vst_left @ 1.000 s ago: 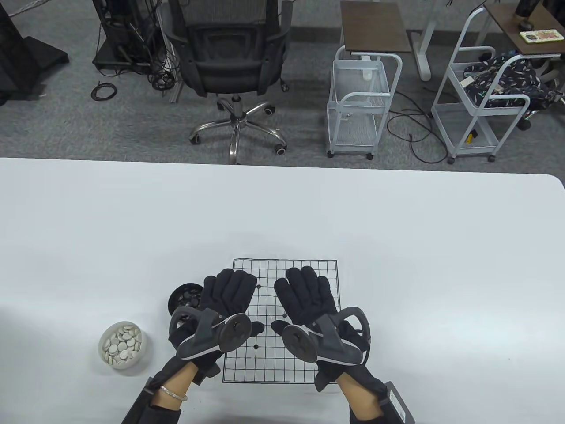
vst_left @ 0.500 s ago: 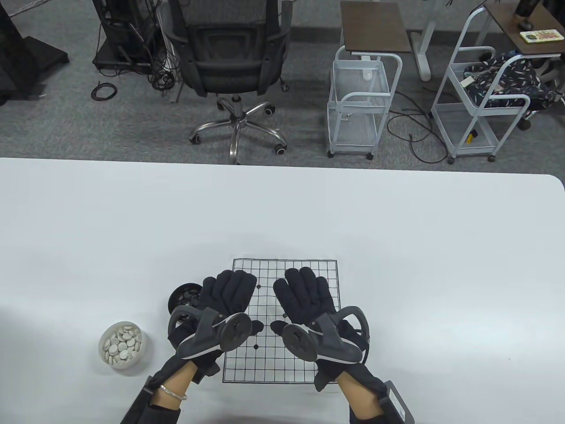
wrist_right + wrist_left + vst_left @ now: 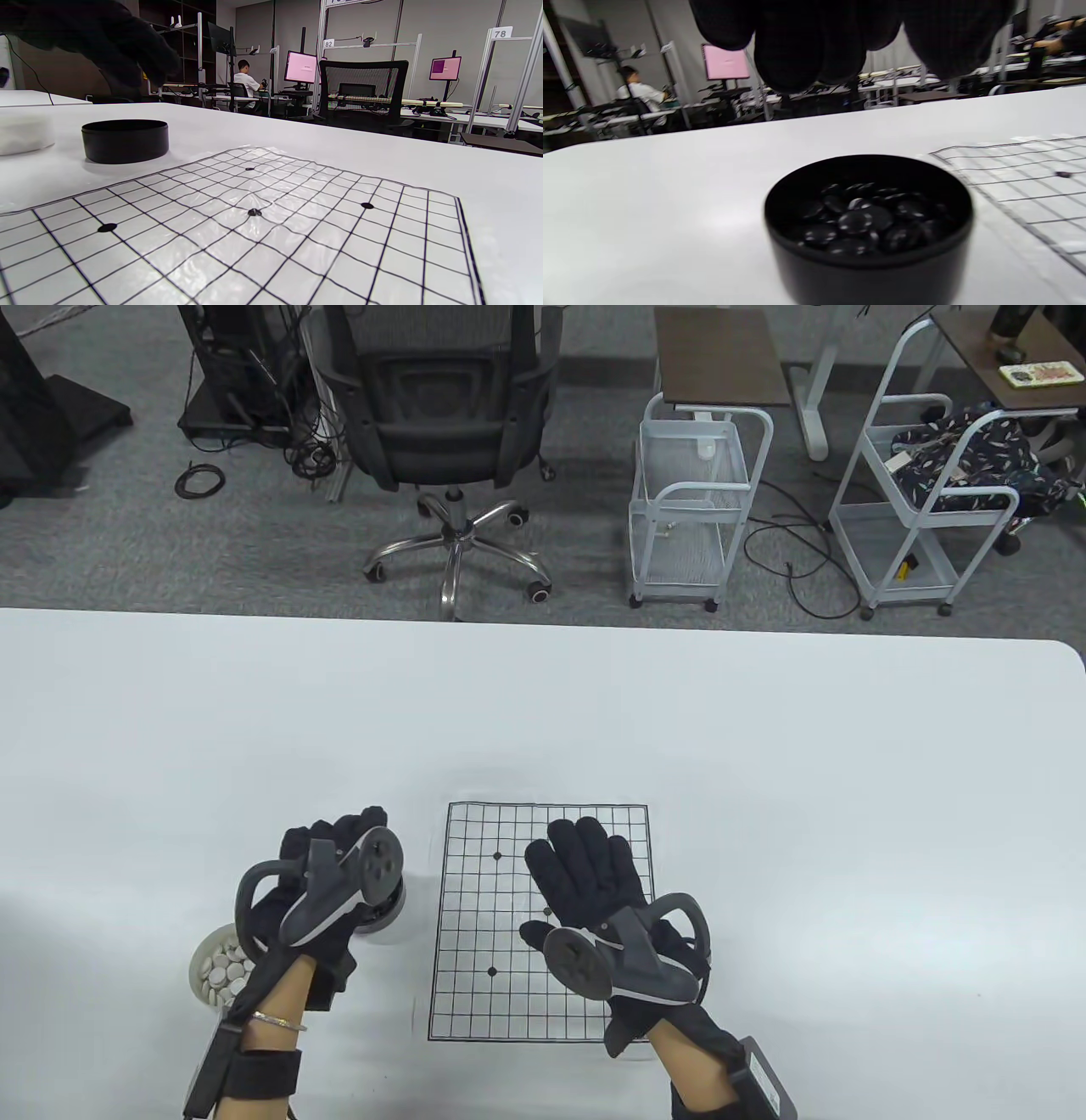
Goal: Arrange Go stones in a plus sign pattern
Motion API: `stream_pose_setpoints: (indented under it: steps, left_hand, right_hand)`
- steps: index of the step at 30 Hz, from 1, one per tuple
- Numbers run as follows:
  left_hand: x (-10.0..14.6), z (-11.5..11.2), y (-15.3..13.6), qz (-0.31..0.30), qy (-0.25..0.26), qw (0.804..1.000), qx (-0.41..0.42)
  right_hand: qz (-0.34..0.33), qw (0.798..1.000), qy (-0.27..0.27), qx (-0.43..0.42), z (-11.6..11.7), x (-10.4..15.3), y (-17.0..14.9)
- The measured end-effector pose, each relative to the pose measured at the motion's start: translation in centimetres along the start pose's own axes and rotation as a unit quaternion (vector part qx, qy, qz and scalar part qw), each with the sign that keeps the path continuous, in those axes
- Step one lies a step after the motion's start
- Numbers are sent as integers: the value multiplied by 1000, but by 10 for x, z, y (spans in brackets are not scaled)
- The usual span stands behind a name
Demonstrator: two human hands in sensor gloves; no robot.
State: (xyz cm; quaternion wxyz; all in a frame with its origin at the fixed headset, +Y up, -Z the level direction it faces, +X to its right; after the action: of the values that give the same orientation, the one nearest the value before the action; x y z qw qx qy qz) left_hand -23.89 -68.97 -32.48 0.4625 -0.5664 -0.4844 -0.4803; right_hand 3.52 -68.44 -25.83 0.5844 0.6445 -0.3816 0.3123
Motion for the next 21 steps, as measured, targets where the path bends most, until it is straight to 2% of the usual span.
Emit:
stream_pose_setpoints:
  steps: [3,12,17,21]
  left_hand:
    - [-8,-11,-6,6,-43,999,19]
    - [-18,-42,11,8,-84,994,-72]
    - [-17,-44,21,7,-66,990,-120]
    - [-18,-45,23,8,-65,991,-119]
  right_hand:
    - [1,1000,0,-1,0,0,0]
    - [5,1000,3,0,0,1,-2]
    - [6,1000,3,-2,0,1,-3]
    - [8,1000,4,-1,0,1,-3]
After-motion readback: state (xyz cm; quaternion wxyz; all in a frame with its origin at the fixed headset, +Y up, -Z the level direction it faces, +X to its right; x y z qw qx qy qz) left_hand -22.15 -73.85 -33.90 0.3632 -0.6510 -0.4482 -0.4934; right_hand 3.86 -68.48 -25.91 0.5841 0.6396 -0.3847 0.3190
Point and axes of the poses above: the tracker on the back of each hand, its own y axis roughly to the thumb side, its own x axis roughly from the fingertips to the wrist, z = x × y, the point moved 1 cm from there along -x, roughly from the wrist to the fingertips
